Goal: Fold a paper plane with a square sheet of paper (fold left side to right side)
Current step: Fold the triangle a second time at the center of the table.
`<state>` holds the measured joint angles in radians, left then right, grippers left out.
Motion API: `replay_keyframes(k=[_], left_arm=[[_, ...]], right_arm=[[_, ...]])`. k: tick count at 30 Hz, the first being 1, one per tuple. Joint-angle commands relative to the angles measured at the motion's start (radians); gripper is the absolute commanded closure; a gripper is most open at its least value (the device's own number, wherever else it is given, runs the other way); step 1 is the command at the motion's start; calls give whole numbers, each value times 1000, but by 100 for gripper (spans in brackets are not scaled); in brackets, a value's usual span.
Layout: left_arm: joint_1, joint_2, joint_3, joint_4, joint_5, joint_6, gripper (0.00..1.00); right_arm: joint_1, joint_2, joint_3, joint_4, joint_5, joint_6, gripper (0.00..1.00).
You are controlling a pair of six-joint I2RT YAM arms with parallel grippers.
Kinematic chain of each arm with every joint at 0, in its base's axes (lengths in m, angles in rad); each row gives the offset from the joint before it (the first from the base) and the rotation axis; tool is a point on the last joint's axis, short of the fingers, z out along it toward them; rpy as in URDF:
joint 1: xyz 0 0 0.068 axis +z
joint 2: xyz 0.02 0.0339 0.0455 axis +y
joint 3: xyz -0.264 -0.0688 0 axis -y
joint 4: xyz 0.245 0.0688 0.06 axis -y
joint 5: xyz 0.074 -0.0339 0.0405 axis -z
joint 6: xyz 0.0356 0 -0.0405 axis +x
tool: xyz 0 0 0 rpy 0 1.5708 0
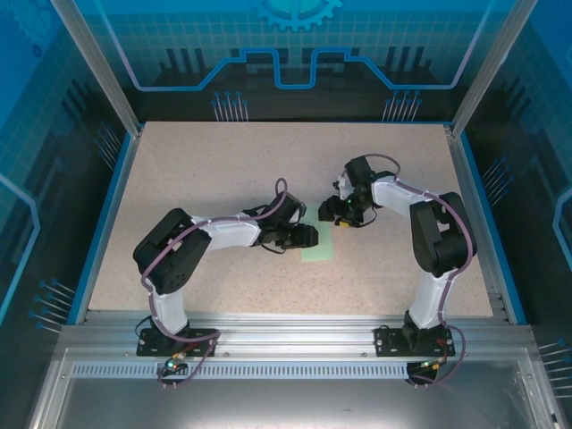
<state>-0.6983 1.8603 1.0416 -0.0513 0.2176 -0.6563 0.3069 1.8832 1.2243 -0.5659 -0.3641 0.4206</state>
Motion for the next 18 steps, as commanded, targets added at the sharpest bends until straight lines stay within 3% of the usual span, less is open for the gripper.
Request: replay_keyframes(k=[1, 18], left_arm=[[-10, 23, 34, -39, 13, -3, 45], [-9, -8, -45, -51, -23, -30, 48]], right_arm=[[-11, -25, 0, -26, 10, -13, 39], [-35, 82, 121, -15, -74, -21, 38]])
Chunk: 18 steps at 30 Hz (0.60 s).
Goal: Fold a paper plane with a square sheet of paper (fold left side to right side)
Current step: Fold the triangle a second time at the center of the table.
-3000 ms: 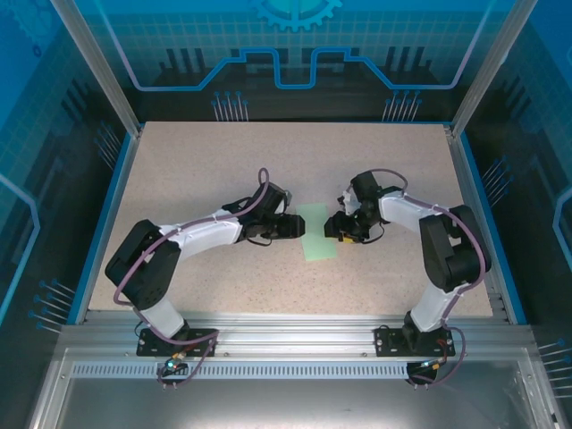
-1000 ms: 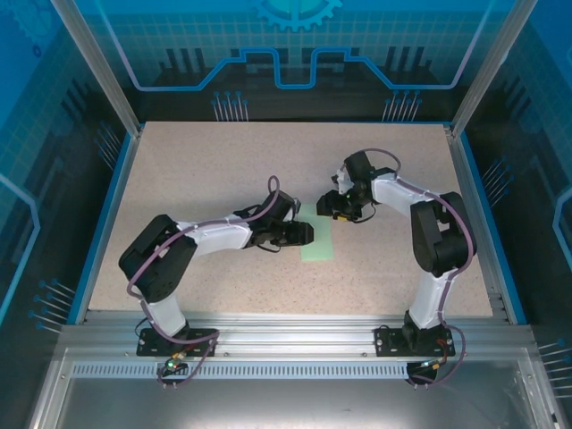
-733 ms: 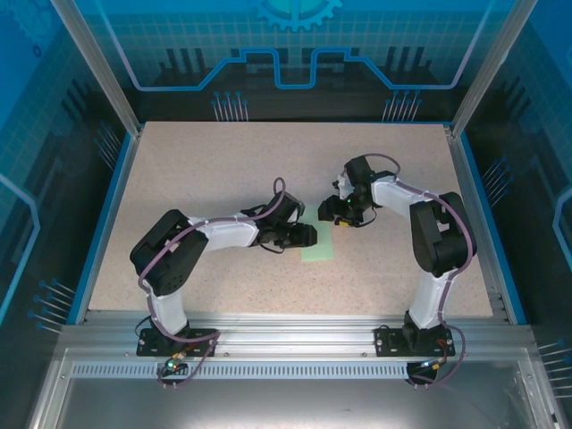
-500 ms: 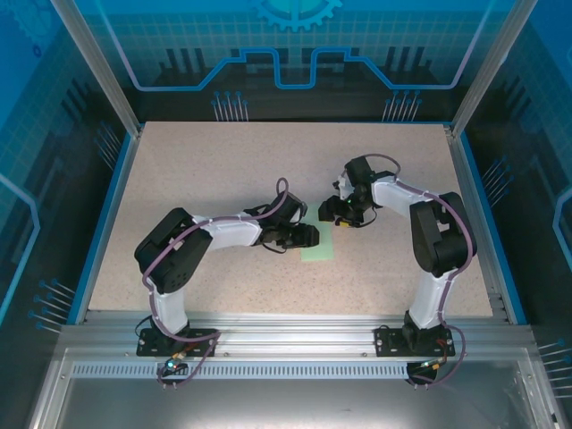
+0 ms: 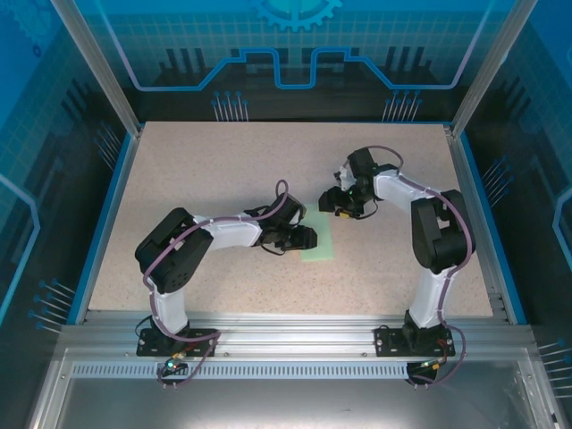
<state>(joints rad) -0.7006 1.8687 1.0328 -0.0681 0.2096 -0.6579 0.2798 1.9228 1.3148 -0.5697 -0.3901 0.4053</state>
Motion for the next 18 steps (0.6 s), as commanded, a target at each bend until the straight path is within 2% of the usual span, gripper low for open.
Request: replay_keyframes(k=[1, 18], left_arm=[[-7, -21, -41, -34, -17, -29, 48], [-7, -21, -47, -28, -20, -28, 48]], right_arm=[[-6, 56, 39, -7, -52, -1, 38], [21, 162, 124, -10, -72, 18, 39]])
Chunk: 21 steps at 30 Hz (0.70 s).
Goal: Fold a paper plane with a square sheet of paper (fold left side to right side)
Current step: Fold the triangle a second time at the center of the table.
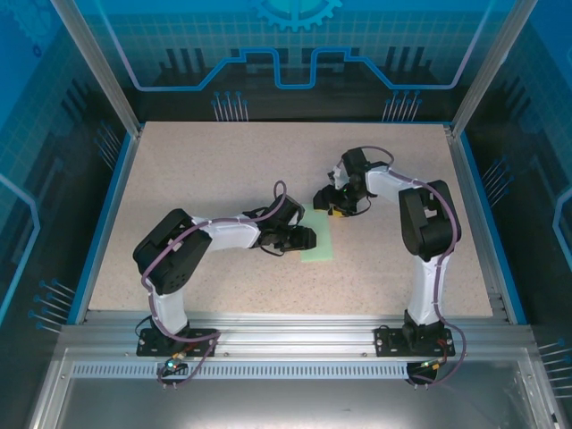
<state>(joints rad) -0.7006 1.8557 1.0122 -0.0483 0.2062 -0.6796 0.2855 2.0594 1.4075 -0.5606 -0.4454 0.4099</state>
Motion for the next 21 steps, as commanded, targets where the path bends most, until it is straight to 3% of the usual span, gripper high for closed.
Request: replay_keyframes(k=[1, 16, 21], left_arm=[[-8, -10, -29, -48, -17, -7, 48], [-7, -13, -33, -44, -20, -7, 48], [-8, -14, -35, -44, -19, -7, 48]], right_arm=[[15, 28, 34, -22, -11, 13, 39], [20, 47, 63, -65, 33, 44, 38], [32, 56, 63, -54, -38, 47, 38]])
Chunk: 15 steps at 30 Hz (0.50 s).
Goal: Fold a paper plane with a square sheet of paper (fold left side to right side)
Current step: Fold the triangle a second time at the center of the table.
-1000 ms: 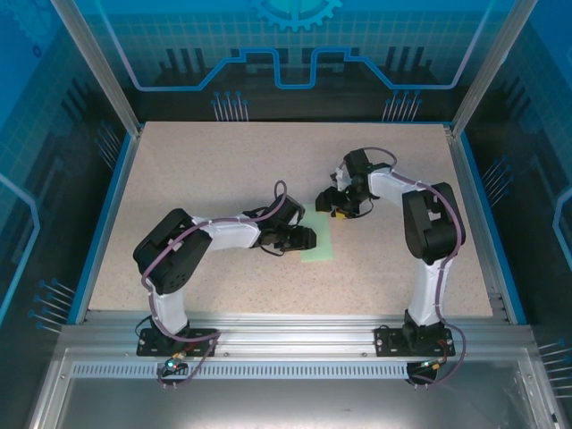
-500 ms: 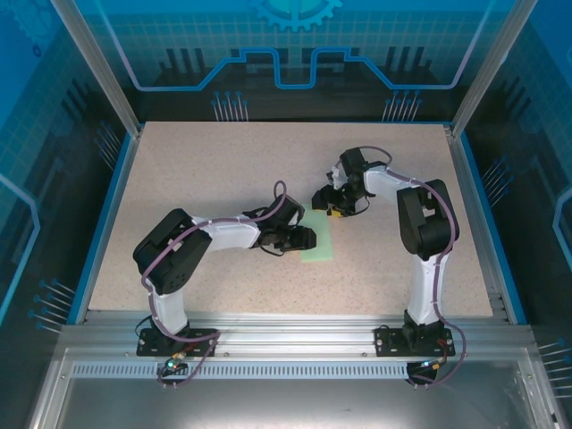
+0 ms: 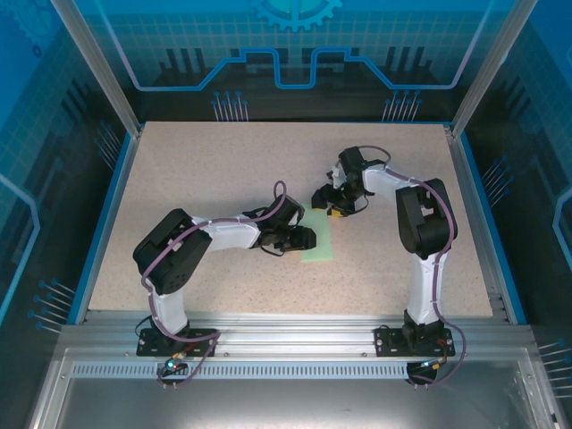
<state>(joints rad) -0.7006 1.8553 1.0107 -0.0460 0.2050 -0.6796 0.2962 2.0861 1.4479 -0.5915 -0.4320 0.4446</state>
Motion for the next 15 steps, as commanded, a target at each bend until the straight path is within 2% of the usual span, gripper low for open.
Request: replay_keyframes(k=[1, 8, 15], left_arm=[[-7, -13, -33, -46, -19, -7, 48], [-7, -14, -34, -47, -19, -7, 49], [-7, -16, -35, -46, -21, -5, 49]], right_arm=[[24, 29, 23, -22, -57, 12, 38], [27, 12, 20, -26, -71, 10, 39], [17, 1, 52, -51, 25, -13, 37]])
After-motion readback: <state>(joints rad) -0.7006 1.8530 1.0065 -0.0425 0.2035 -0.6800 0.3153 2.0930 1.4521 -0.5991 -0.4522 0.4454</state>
